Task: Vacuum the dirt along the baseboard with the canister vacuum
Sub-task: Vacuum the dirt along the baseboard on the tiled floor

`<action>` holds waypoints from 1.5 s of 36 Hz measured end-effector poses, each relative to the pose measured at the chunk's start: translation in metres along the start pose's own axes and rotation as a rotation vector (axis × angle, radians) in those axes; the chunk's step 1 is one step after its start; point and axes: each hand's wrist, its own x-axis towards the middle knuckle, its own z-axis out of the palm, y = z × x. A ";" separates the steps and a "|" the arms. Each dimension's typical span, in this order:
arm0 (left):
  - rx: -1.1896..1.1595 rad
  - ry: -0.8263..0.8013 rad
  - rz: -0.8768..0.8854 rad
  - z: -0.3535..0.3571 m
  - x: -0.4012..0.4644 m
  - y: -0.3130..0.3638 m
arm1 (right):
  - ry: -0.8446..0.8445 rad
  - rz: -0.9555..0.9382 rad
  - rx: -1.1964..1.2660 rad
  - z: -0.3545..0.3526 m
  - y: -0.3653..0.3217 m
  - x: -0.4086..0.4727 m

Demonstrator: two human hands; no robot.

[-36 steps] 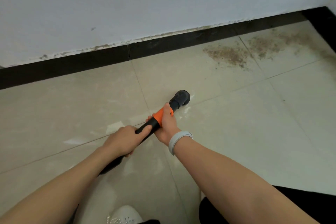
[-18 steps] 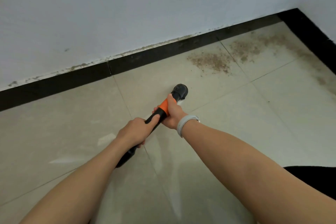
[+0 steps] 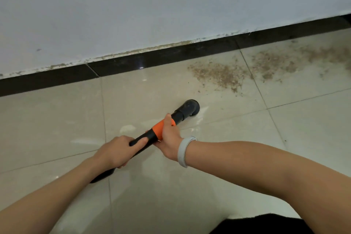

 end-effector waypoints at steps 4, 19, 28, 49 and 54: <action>0.081 0.032 -0.057 -0.001 -0.015 0.007 | -0.043 0.066 0.039 -0.003 0.006 -0.003; 0.005 0.024 -0.104 0.021 -0.040 -0.020 | -0.027 0.124 0.025 0.004 0.034 -0.016; 0.070 0.016 0.054 0.039 -0.011 0.055 | 0.066 -0.046 0.056 -0.058 -0.020 -0.017; 0.143 -0.074 0.379 0.089 0.037 0.204 | 0.325 -0.251 0.129 -0.189 -0.118 -0.024; 0.135 -0.040 0.353 0.080 0.045 0.197 | 0.308 -0.282 0.121 -0.176 -0.119 -0.017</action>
